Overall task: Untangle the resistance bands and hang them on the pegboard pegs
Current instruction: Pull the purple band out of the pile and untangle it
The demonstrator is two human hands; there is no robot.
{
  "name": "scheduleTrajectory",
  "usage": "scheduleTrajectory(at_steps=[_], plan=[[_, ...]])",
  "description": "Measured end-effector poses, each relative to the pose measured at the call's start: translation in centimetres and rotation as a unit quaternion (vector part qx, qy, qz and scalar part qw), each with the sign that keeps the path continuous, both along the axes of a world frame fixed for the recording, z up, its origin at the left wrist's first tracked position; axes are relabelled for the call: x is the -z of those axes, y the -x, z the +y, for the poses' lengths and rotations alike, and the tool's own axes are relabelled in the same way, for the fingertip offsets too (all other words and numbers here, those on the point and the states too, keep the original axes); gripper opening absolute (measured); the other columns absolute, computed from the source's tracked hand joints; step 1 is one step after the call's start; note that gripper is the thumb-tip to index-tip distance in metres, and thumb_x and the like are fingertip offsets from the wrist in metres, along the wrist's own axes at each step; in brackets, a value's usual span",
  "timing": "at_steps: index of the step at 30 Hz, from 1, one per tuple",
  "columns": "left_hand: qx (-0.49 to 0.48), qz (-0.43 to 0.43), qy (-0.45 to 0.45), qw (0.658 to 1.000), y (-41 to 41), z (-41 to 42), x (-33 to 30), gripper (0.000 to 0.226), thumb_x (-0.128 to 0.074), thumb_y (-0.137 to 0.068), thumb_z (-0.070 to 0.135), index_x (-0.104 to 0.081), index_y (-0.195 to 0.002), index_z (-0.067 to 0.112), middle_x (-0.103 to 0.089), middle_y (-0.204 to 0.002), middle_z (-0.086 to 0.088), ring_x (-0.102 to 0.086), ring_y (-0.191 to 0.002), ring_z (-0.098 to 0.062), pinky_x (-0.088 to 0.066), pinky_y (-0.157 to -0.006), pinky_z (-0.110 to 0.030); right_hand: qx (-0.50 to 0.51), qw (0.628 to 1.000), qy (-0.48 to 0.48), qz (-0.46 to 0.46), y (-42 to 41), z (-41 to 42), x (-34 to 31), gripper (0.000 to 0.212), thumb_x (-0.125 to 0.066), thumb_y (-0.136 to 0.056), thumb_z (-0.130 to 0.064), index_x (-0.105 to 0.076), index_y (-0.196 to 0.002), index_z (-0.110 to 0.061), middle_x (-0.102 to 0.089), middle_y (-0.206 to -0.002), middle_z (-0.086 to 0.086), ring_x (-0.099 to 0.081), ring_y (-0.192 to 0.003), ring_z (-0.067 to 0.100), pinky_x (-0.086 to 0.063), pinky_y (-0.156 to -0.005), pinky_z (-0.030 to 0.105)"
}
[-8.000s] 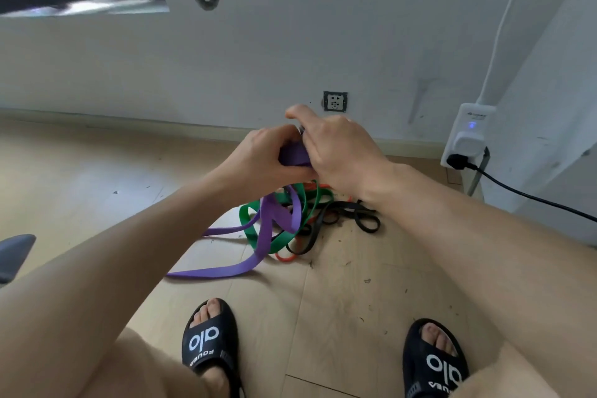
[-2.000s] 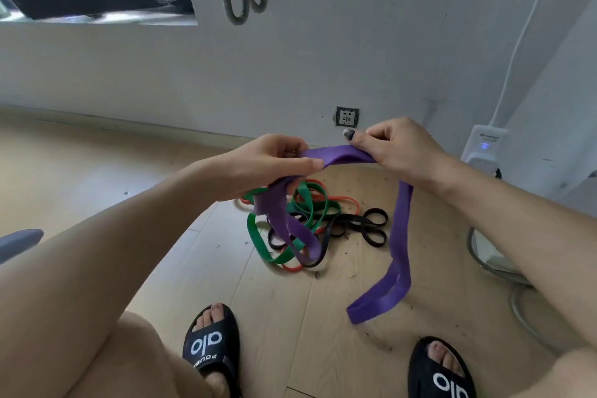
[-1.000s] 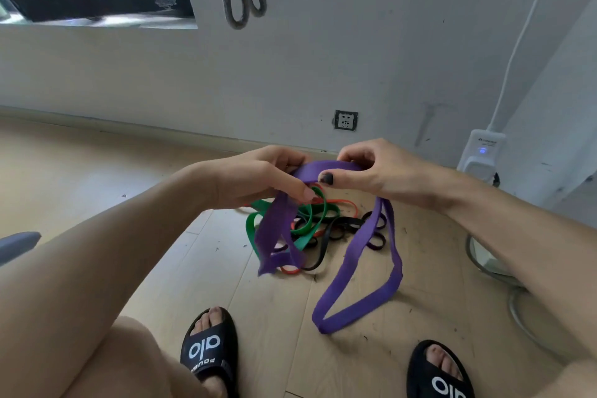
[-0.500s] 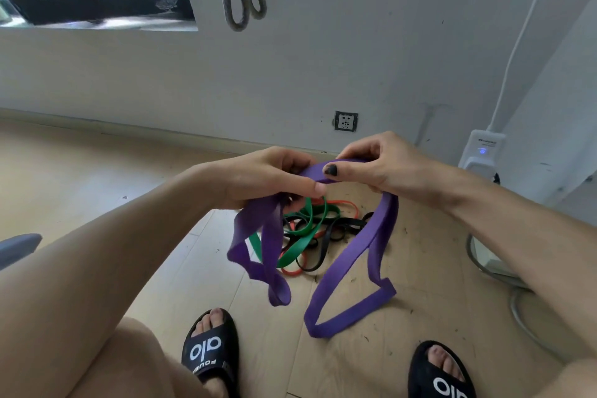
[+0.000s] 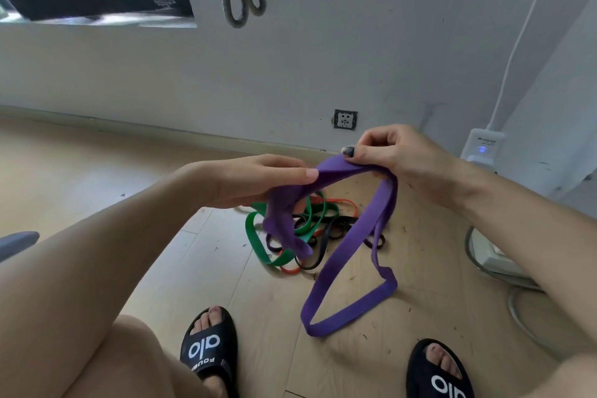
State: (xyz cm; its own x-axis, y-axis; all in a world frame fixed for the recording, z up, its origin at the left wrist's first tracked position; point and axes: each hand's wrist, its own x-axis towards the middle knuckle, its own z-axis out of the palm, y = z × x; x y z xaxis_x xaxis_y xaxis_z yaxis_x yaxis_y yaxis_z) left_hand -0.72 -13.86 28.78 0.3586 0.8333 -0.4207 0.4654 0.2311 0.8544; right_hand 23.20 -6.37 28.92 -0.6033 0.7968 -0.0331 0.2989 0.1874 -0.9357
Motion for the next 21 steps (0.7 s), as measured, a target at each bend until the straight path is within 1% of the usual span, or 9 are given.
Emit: scheduleTrajectory(at_steps=[2, 3, 5, 7, 10, 13, 15, 17, 21], plan=[[0.002, 0.014, -0.039, 0.999, -0.1, 0.2, 0.1, 0.031, -0.071, -0.094, 0.033, -0.064, -0.115, 0.011, -0.065, -0.089, -0.011, -0.06, -0.082, -0.03, -0.052, -0.08, -0.04, 0.01, 1.0, -0.011, -0.009, -0.3, 0.2, 0.1, 0.024, -0.074, -0.092, -0.029, -0.067, -0.079, -0.009, -0.051, -0.053, -0.009, -0.044, -0.048, 0.003, -0.034, -0.048, 0.012], [0.0, 0.014, -0.056, 0.998, -0.3, 0.4, 0.1, 0.021, -0.073, -0.093, 0.027, -0.067, -0.111, 0.017, -0.062, -0.085, -0.009, -0.057, -0.08, -0.024, -0.049, -0.077, -0.038, 0.013, 1.0, -0.015, -0.01, -0.3, 0.3, 0.1, 0.025, -0.073, -0.092, -0.029, -0.067, -0.078, -0.01, -0.051, -0.052, -0.009, -0.044, -0.048, 0.003, -0.034, -0.048, 0.012], [-0.01, 0.01, -0.072, 0.997, -0.4, 0.5, 0.1, 0.019, -0.075, -0.092, 0.027, -0.069, -0.111, 0.025, -0.061, -0.088, -0.012, -0.056, -0.081, -0.021, -0.045, -0.075, -0.036, 0.014, 1.0, -0.021, -0.012, -0.5, 0.5, -0.1, 0.025, -0.073, -0.092, -0.029, -0.066, -0.078, -0.009, -0.051, -0.053, -0.009, -0.044, -0.048, 0.002, -0.035, -0.048, 0.012], [-0.012, 0.036, -0.079, 0.996, 0.0, 0.6, 0.2, 0.022, -0.074, -0.091, 0.025, -0.068, -0.112, 0.02, -0.065, -0.088, -0.007, -0.06, -0.081, -0.018, -0.048, -0.074, -0.032, 0.019, 0.999, -0.025, -0.018, -1.0, 0.8, -0.2, 0.025, -0.073, -0.092, -0.028, -0.067, -0.081, -0.006, -0.051, -0.055, -0.006, -0.044, -0.048, 0.003, -0.035, -0.048, 0.012], [0.005, 0.127, -0.107, 0.986, 0.7, 0.8, 0.6, 0.018, -0.071, -0.095, 0.021, -0.065, -0.11, 0.015, -0.07, -0.087, 0.0, -0.068, -0.078, -0.014, -0.057, -0.076, -0.032, 0.019, 0.999, -0.017, -0.029, -1.5, 0.9, 0.2, 0.028, -0.073, -0.092, -0.026, -0.069, -0.088, 0.001, -0.052, -0.062, 0.001, -0.045, -0.051, 0.005, -0.036, -0.049, 0.011], [0.02, 0.201, -0.139, 0.969, 1.0, 0.9, 0.7, 0.013, -0.063, -0.099, 0.028, -0.062, -0.11, 0.023, -0.072, -0.094, 0.003, -0.071, -0.084, -0.015, -0.061, -0.079, -0.035, 0.029, 0.999, 0.001, -0.034, -1.6, 1.0, 0.4, 0.024, -0.073, -0.093, -0.025, -0.068, -0.08, -0.006, -0.052, -0.058, -0.003, -0.046, -0.05, 0.004, -0.036, -0.048, 0.012], [0.024, 0.25, -0.172, 0.953, 0.9, 0.9, 0.4, 0.011, -0.061, -0.099, 0.029, -0.057, -0.11, 0.026, -0.07, -0.1, 0.006, -0.069, -0.086, -0.015, -0.061, -0.077, -0.034, 0.046, 0.998, 0.011, -0.028, -1.7, 1.3, 0.4, 0.026, -0.073, -0.093, -0.025, -0.065, -0.071, -0.013, -0.051, -0.055, -0.005, -0.044, -0.049, 0.004, -0.035, -0.048, 0.014], [0.042, 0.303, -0.221, 0.926, 0.8, 0.9, 0.2, 0.017, -0.061, -0.098, 0.024, -0.049, -0.11, 0.025, -0.069, -0.104, 0.008, -0.066, -0.081, -0.009, -0.054, -0.066, -0.02, 0.057, 0.998, 0.025, -0.018, -1.6, 1.2, 0.3, 0.029, -0.073, -0.092, -0.026, -0.063, -0.067, -0.017, -0.05, -0.055, -0.003, -0.043, -0.05, 0.007, -0.034, -0.049, 0.017], [0.044, 0.389, -0.308, 0.867, 0.7, 1.1, 0.7, 0.016, -0.058, -0.098, 0.021, -0.043, -0.098, 0.022, -0.062, -0.083, 0.003, -0.055, -0.065, -0.017, -0.041, -0.053, -0.022, 0.053, 0.996, 0.061, 0.027, -0.6, 0.5, 0.2, 0.032, -0.07, -0.094, -0.024, -0.061, -0.065, -0.016, -0.047, -0.055, -0.002, -0.04, -0.052, 0.01, -0.031, -0.051, 0.022]])
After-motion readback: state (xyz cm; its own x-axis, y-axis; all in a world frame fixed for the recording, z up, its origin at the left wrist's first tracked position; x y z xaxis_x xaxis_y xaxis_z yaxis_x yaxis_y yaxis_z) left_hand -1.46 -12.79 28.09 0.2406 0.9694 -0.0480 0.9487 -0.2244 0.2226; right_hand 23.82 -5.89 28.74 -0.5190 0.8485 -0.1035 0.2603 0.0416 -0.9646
